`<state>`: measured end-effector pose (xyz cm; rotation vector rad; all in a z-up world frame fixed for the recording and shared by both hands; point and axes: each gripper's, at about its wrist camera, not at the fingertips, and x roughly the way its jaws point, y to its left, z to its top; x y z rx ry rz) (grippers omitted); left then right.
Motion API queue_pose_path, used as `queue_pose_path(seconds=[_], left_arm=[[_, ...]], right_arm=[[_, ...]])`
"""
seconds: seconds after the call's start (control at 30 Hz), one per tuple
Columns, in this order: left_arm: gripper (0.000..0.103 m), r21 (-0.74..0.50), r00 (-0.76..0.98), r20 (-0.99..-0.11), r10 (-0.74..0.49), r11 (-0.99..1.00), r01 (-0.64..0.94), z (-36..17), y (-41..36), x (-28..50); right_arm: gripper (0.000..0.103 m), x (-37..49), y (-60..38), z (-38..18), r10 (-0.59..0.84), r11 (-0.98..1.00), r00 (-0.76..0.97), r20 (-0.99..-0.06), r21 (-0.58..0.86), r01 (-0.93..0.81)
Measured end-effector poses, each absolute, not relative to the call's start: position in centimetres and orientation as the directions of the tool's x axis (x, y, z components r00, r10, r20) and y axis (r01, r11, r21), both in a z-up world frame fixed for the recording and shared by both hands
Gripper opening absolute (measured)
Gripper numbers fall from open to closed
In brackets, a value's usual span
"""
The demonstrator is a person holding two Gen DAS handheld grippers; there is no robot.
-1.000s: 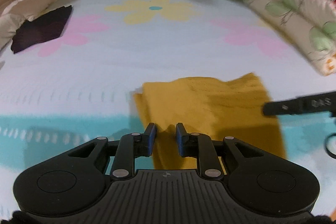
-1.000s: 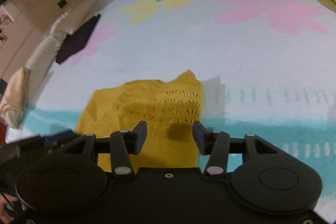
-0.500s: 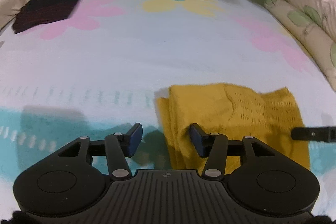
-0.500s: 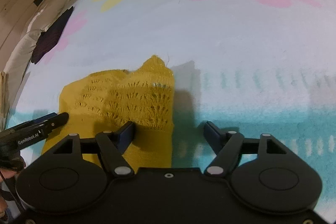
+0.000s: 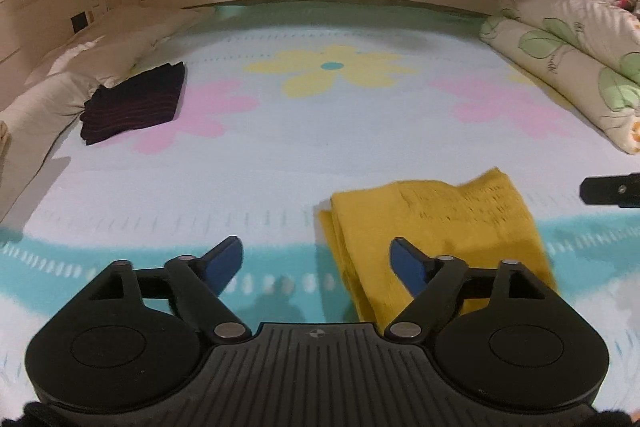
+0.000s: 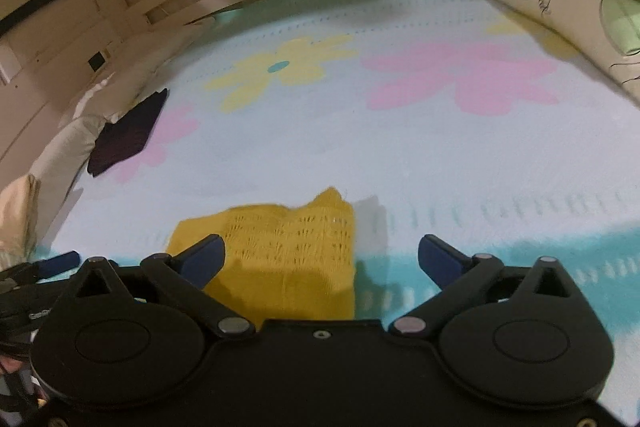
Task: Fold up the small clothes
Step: 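Withdraw both grippers from the folded sweater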
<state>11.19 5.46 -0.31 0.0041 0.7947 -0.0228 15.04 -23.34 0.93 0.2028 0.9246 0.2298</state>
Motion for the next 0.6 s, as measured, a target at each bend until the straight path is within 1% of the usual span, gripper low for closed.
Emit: queue_pose_path(seconds=[0.03,0.07,0.27,0.37,0.6], left_arm=[[0.092,-0.01,0.704,-0.71,-0.023,1.0,0.023,-0.2,5.3,10.7],[0.093,-0.018,0.706,-0.708,-0.029,1.0,0.024,-0.1,5.3,10.4],[0.092,-0.05,0.708,-0.704,-0.064,0.998,0.04,-0.1,4.3,6.7],[0.092,-0.076,0.699,-0.711,-0.083,0.996,0.041,-0.5,4.1,5.1],[0.091,-0.04,0.689,-0.721,-0.073,0.997,0.064,-1.7,2.6,1.8]], right_arm=[[0.103,14.6,-23.1,1.1,0.276,0.959,0.583,-0.764,0.261,-0.112],[0.103,13.8,-22.9,1.2,0.273,0.96,0.587,-0.762,0.255,-0.116],[0.103,8.9,-22.1,0.9,0.256,0.965,0.592,-0.764,0.236,-0.114],[0.103,6.8,-21.7,1.2,0.233,0.972,0.6,-0.765,0.201,-0.122],[0.103,2.5,-20.8,1.9,0.193,0.98,0.643,-0.741,0.115,-0.162]])
